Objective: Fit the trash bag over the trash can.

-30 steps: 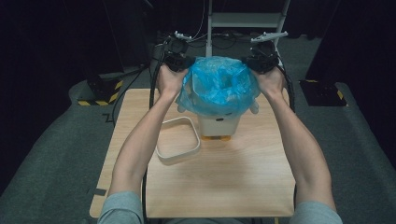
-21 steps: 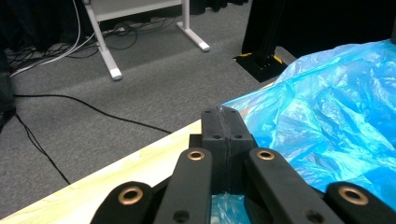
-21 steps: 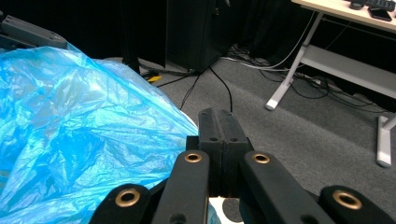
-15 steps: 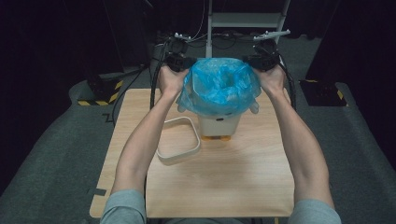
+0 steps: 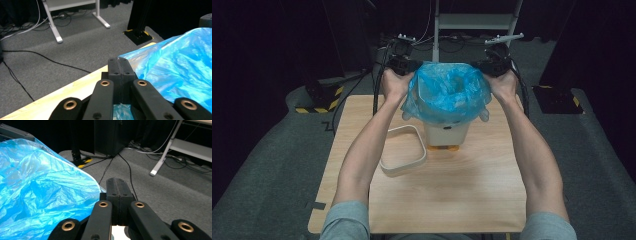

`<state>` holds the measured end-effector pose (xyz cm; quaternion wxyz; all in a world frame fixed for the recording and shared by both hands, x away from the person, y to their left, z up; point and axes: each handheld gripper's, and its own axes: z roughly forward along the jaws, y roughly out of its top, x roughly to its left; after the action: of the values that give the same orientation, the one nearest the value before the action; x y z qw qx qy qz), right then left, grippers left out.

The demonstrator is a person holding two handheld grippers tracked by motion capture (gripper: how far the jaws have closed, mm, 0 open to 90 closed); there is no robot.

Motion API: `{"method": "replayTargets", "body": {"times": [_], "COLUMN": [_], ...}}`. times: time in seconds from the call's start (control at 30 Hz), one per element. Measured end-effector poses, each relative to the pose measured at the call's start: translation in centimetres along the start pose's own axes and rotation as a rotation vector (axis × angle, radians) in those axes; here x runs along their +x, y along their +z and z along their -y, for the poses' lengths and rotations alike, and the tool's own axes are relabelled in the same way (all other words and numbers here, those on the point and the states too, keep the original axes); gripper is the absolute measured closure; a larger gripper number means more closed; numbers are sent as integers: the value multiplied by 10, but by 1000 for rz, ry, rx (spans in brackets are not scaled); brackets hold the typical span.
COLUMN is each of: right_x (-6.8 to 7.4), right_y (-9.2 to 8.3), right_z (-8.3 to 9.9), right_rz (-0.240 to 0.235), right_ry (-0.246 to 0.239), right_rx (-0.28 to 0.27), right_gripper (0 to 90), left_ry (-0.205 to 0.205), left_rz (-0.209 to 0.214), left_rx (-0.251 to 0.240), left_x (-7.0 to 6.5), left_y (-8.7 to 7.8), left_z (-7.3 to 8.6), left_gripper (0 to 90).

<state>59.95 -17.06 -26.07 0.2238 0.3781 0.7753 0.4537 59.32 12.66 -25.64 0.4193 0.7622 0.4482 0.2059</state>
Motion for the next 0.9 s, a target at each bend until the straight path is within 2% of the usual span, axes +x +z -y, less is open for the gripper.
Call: {"method": "replayTargets", "body": {"times": [0.2, 0.37, 0.4, 0.43, 0.47, 0.53, 0.57, 0.63, 0.7, 0.73, 0.9], "right_x": [-4, -3, -4, -4, -4, -4, -4, -5, -9, -10, -8], "right_y": [5, 5, 4, 4, 2, -7, -7, -15, -27, -32, -48], "right_z": [3, 8, 8, 8, 7, 6, 6, 5, 3, 2, 3], "right_rz": [-11, -26, -15, -15, 2, 38, 38, 73, 99, 99, 101], "right_ry": [-4, 0, -7, -7, -12, -17, -17, -26, -10, 3, 10], "right_rx": [33, 33, 40, 40, 40, 32, 32, 33, 15, 13, 1], "right_gripper": [900, 900, 863, 863, 824, 744, 744, 704, 668, 659, 635], "left_ry": [-7, -23, -35, -48, -62, -62, -63, -71, -63, -47, -25], "left_rz": [12, 22, 8, 1, -10, -40, -48, -59, -58, -59, -39], "left_rx": [23, 17, 7, -5, -19, -45, -56, -73, -84, -88, -103], "left_x": [2, 3, 3, 4, 5, 6, 7, 7, 6, 3, -5], "left_y": [10, 9, 6, 4, 0, -8, -11, -19, -26, -32, -44], "left_z": [7, 11, 10, 10, 9, 9, 10, 10, 10, 9, 8], "left_gripper": [897, 888, 801, 801, 758, 628, 628, 568, 521, 510, 480]}}
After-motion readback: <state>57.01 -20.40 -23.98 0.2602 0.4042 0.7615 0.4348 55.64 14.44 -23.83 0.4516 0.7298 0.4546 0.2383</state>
